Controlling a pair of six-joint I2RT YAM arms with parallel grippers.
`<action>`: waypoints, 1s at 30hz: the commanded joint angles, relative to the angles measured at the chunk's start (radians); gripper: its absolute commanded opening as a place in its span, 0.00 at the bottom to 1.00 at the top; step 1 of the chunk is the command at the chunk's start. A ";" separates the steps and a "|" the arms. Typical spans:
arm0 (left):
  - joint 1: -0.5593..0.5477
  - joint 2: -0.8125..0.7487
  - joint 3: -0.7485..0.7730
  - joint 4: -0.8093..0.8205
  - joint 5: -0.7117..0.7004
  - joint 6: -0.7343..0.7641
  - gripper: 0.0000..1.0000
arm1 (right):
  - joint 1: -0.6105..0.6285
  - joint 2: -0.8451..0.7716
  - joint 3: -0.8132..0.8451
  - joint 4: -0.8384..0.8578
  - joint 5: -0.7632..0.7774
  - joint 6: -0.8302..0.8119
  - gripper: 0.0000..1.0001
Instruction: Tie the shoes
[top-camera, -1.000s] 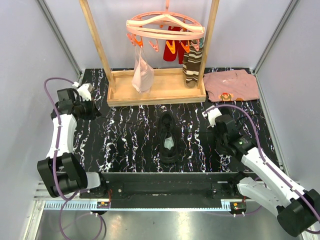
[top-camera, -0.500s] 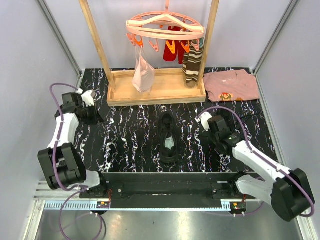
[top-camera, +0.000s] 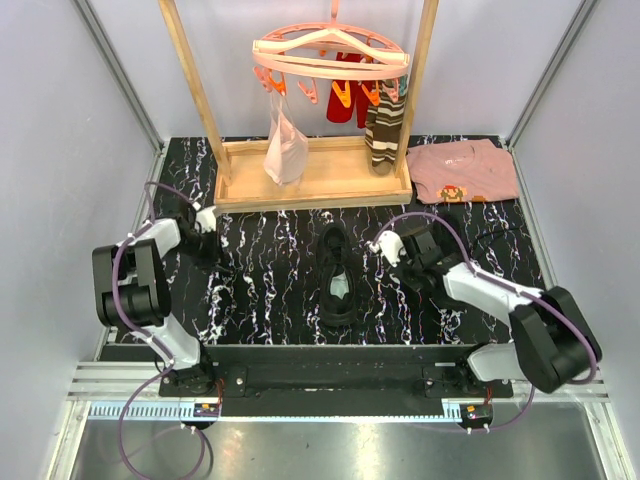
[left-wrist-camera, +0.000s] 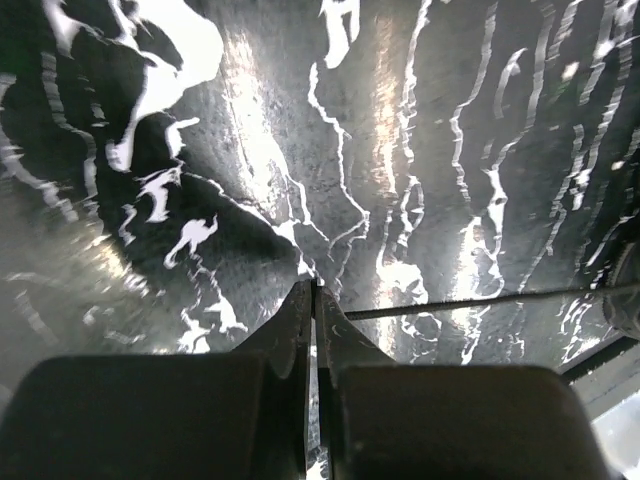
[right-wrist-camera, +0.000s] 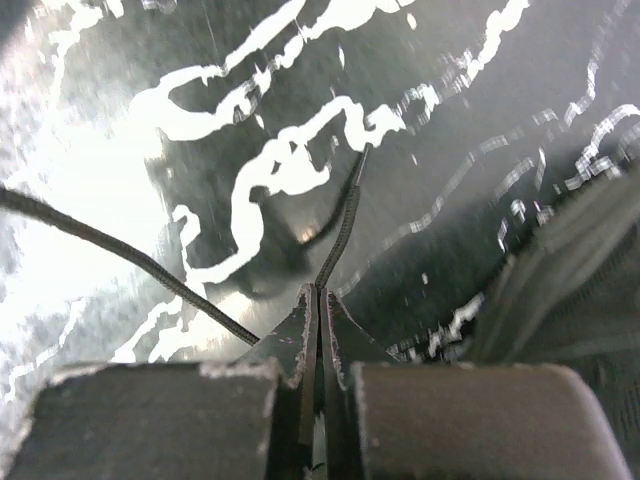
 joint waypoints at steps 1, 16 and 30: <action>-0.041 0.033 0.057 0.018 -0.002 0.021 0.06 | -0.004 0.076 0.106 0.066 -0.054 0.003 0.06; -0.015 -0.564 0.103 0.026 0.231 0.513 0.99 | -0.111 -0.282 0.312 -0.154 -0.355 0.107 1.00; -0.437 -0.548 -0.058 -0.077 0.170 0.853 0.99 | -0.100 -0.166 0.234 -0.315 -0.721 -0.394 0.98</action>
